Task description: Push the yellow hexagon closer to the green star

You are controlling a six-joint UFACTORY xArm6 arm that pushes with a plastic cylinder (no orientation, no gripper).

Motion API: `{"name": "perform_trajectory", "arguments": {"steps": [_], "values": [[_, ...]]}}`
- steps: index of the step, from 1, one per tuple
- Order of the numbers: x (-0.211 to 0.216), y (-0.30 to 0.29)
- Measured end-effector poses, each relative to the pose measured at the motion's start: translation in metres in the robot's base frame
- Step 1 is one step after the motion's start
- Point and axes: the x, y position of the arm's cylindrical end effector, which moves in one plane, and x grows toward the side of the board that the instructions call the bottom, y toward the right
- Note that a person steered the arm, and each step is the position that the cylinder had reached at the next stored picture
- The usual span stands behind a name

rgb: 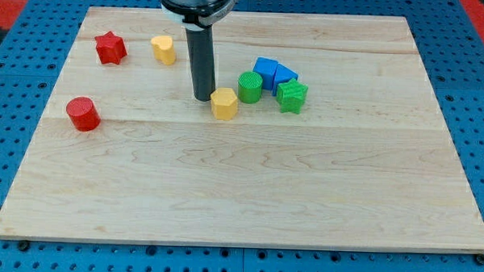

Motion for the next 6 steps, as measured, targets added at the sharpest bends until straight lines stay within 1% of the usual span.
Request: {"name": "perform_trajectory", "arguments": {"steps": [1, 2, 3, 4, 6], "values": [[0.002, -0.009], [0.016, 0.013], [0.019, 0.037], [0.019, 0.047], [0.06, 0.045]]}}
